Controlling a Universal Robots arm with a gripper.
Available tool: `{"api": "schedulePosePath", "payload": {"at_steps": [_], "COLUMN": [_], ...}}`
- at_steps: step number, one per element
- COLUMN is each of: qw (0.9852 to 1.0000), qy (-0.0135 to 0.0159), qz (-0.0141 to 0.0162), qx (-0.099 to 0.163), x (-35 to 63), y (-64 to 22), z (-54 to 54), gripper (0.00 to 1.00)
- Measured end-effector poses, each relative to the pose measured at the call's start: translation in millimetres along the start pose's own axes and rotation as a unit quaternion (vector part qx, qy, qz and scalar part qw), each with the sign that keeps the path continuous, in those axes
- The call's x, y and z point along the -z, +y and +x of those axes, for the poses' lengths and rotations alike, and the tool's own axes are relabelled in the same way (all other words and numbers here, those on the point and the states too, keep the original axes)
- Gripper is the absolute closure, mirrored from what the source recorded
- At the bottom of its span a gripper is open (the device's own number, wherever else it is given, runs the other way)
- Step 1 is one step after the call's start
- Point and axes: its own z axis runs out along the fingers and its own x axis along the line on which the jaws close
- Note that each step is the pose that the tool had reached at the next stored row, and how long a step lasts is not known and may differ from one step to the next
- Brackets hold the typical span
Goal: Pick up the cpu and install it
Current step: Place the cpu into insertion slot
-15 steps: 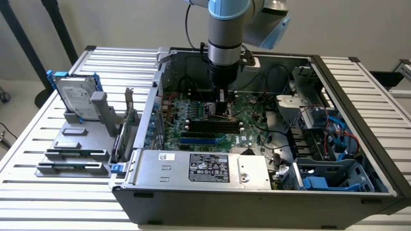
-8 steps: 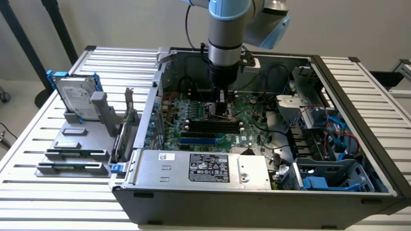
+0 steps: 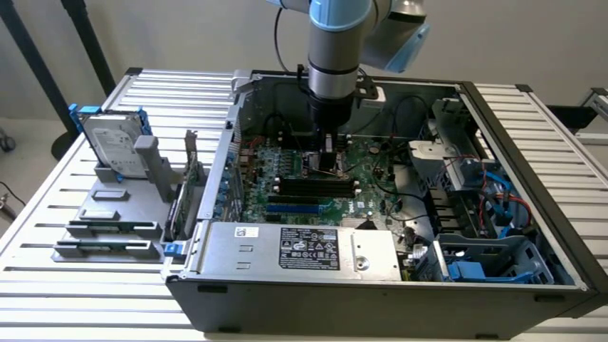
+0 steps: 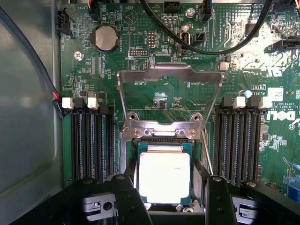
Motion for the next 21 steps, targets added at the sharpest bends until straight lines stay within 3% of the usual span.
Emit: {"api": "schedulePosePath", "payload": {"at_steps": [21], "qw": [1.0], "qy": [0.0042], "qz": [0.0001], "qx": [0.0], "x": [-1.1], "y": [0.1], "z": [-2.7], "gripper": [0.45]}}
